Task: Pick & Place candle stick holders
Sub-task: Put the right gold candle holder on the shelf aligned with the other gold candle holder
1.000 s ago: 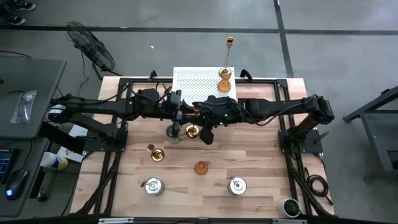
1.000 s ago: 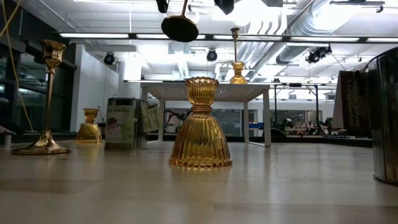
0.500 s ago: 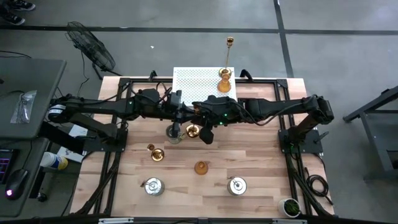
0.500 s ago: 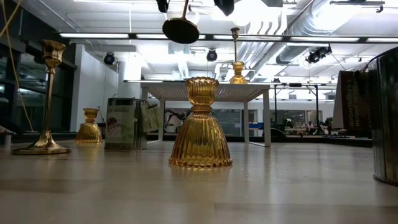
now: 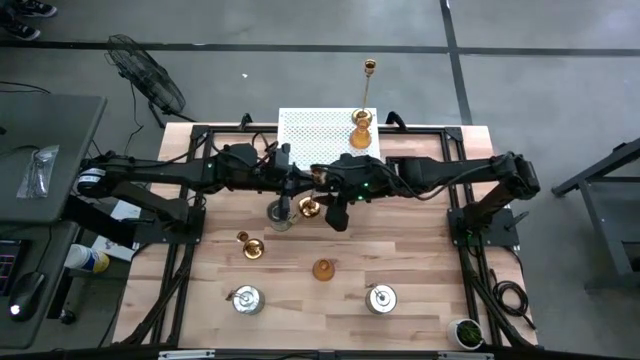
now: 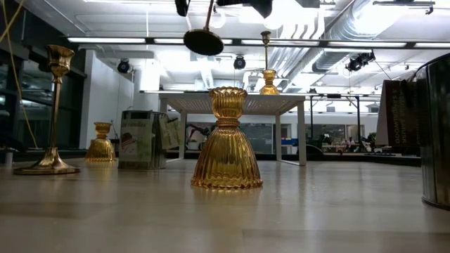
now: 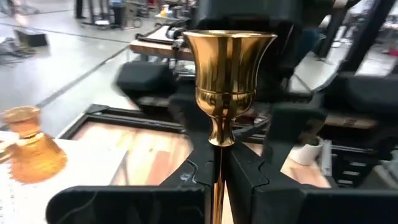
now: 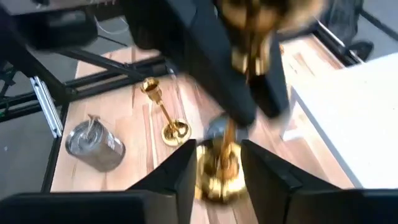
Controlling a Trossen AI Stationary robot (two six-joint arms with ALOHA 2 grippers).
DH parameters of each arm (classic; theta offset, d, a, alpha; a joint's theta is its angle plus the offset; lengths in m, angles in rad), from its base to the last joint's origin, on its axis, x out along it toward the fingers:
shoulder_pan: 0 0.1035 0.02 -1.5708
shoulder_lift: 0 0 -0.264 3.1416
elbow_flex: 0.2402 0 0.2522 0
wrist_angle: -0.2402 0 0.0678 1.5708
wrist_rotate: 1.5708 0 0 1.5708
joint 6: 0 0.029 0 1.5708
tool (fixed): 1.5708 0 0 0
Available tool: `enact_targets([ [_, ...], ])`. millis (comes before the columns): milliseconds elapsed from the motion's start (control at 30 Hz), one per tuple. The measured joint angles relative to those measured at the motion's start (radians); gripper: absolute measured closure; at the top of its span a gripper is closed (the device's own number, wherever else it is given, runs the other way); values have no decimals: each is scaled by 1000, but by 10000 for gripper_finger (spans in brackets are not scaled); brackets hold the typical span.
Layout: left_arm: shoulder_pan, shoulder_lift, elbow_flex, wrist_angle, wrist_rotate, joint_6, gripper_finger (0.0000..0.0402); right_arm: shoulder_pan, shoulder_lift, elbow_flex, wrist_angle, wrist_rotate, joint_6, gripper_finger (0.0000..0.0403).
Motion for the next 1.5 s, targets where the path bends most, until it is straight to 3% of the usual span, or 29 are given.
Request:
enact_targets([
  [333, 40, -3, 0, 18, -132, 44, 392, -7, -147, 0, -328, 75, 44, 236],
  [567, 225, -3, 0, 60, -21, 26, 392, -6, -268, -17, -465, 122, 24, 244],
  [900, 480, 89, 2, 287, 215, 38, 392, -43, -514, -231, -465, 208, -21, 259],
  [1033, 524, 187, 75, 277, 231, 42, 392, -76, -598, -304, -456, 207, -46, 262],
  [1367, 557, 463, 391, 152, 257, 98, 392, -204, -771, -418, -457, 205, -131, 263],
  [1500, 583, 517, 446, 138, 291, 104, 392, -250, -812, -440, -457, 197, -122, 263],
])
